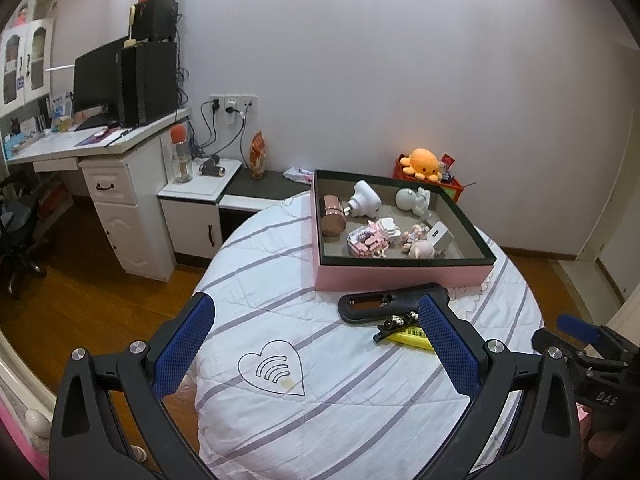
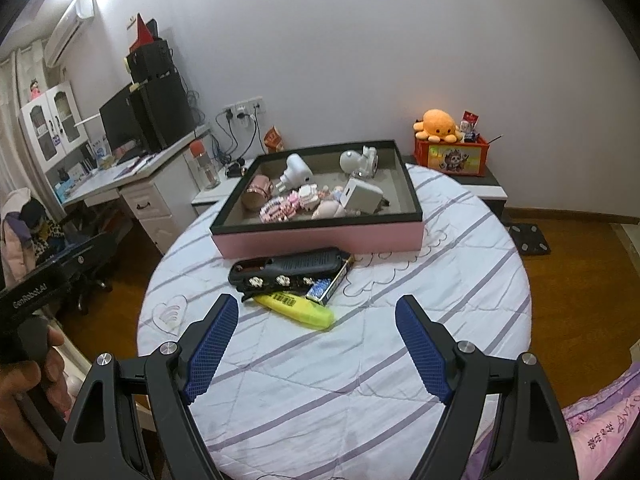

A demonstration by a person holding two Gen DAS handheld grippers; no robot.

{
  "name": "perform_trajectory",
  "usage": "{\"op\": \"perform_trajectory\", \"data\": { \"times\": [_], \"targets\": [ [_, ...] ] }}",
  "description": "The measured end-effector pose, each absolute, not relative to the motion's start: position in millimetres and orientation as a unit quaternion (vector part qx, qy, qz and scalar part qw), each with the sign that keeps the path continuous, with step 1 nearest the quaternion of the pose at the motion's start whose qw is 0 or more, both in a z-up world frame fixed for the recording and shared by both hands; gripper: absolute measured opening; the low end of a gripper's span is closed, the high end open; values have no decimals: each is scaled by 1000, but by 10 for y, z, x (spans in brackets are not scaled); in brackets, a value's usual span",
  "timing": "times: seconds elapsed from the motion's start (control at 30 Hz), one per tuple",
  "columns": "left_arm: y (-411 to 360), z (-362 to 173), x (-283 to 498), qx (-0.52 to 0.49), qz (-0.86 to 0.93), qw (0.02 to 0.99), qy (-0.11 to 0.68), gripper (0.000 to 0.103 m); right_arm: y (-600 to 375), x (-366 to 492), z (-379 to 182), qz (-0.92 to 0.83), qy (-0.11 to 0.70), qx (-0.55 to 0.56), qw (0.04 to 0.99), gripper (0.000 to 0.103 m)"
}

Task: Organize rigid objects
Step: 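Lower the right gripper onto the yellow highlighter and close on it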

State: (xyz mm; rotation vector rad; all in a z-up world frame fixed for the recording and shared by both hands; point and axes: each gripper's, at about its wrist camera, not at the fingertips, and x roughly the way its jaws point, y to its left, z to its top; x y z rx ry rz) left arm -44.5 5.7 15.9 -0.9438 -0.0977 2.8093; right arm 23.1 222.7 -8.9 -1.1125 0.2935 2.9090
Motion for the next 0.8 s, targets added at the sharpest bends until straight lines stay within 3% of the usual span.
{"op": "perform_trajectory", "data": {
  "times": [0.8],
  "targets": [
    [187, -535, -1043, -383, 920, 85, -16, 103, 2011, -733, -1159, 891, 32, -450, -51, 82]
  ]
}}
